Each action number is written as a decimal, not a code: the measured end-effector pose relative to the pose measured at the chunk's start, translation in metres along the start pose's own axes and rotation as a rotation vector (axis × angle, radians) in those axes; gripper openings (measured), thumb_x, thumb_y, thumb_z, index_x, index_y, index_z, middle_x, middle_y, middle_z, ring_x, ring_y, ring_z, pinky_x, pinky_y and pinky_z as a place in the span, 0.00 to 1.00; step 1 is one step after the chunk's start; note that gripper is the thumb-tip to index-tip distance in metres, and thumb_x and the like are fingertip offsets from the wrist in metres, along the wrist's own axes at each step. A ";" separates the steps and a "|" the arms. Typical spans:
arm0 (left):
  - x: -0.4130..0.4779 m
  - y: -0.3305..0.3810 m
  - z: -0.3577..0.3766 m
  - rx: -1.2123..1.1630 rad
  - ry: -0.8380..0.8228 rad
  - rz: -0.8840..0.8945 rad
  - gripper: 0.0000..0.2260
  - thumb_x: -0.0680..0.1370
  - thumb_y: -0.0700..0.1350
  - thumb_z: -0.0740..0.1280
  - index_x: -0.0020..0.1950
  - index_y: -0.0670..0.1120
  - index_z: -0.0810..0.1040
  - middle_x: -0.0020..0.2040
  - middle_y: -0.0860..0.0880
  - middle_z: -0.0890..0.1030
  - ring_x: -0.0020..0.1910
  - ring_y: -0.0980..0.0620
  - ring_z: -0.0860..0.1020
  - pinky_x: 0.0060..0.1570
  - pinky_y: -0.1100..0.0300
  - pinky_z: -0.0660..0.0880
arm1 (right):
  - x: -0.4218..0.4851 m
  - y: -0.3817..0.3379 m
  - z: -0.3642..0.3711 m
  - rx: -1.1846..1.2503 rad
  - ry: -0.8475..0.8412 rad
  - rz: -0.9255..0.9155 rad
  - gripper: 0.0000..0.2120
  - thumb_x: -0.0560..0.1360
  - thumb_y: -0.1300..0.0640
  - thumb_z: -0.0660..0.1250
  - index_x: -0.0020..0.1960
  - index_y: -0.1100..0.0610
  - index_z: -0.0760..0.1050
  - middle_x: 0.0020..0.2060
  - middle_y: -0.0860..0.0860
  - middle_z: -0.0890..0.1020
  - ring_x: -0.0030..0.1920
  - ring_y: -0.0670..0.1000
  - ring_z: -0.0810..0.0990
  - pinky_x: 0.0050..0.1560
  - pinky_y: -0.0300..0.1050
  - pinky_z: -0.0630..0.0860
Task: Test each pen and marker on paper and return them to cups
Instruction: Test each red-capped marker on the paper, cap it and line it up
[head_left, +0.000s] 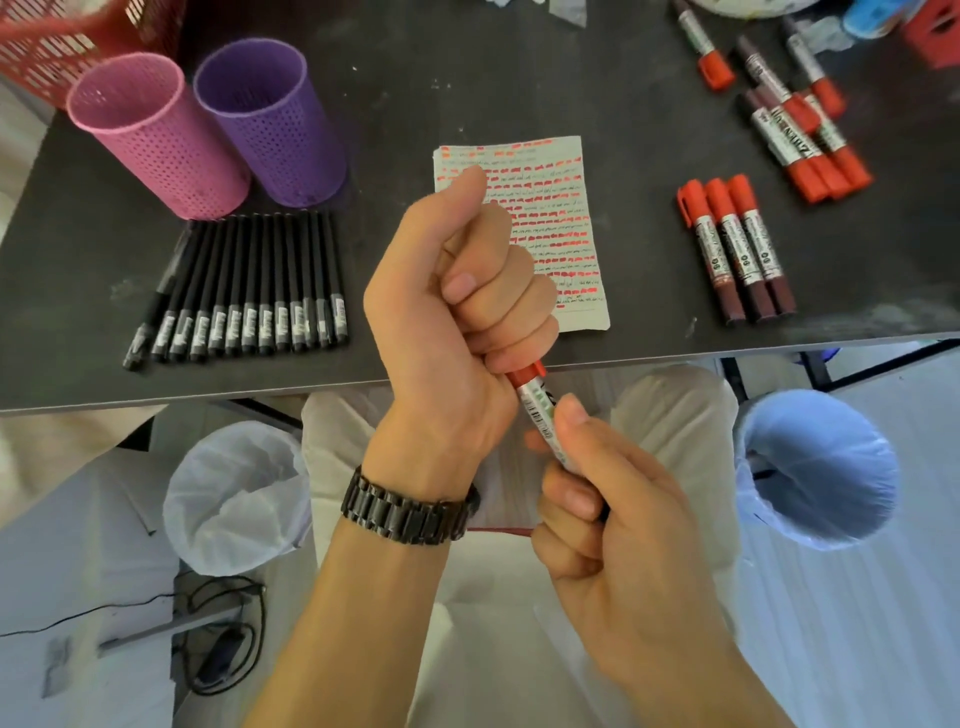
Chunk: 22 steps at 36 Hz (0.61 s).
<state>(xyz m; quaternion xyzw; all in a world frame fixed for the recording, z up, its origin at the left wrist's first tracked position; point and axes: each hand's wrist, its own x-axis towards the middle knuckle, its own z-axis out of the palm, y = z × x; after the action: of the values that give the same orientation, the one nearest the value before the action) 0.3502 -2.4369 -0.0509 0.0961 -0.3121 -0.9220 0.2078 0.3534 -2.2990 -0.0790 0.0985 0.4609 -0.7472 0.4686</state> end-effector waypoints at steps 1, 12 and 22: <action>0.001 0.001 0.000 0.019 0.000 -0.003 0.20 0.76 0.51 0.60 0.28 0.51 0.54 0.21 0.55 0.53 0.19 0.57 0.51 0.18 0.66 0.49 | 0.001 0.001 0.001 -0.009 0.001 -0.005 0.21 0.66 0.46 0.78 0.45 0.61 0.78 0.24 0.47 0.63 0.21 0.43 0.56 0.19 0.34 0.57; 0.003 -0.016 -0.031 0.469 0.056 -0.001 0.11 0.78 0.48 0.62 0.37 0.46 0.73 0.29 0.46 0.73 0.29 0.49 0.71 0.32 0.59 0.71 | 0.020 -0.007 -0.029 -0.663 -0.115 -0.216 0.15 0.76 0.45 0.60 0.47 0.54 0.79 0.35 0.52 0.84 0.27 0.46 0.68 0.30 0.35 0.66; 0.049 0.007 -0.088 1.598 0.305 0.350 0.11 0.81 0.54 0.63 0.63 0.58 0.76 0.58 0.66 0.77 0.61 0.57 0.73 0.57 0.58 0.69 | 0.069 -0.112 -0.102 -0.823 0.420 -0.756 0.08 0.80 0.61 0.68 0.52 0.48 0.80 0.42 0.43 0.85 0.35 0.40 0.78 0.39 0.32 0.75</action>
<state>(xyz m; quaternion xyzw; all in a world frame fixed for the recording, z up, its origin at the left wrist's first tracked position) 0.3353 -2.5108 -0.1184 0.2888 -0.8515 -0.3540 0.2572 0.1982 -2.2466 -0.1088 -0.1165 0.7986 -0.5865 0.0687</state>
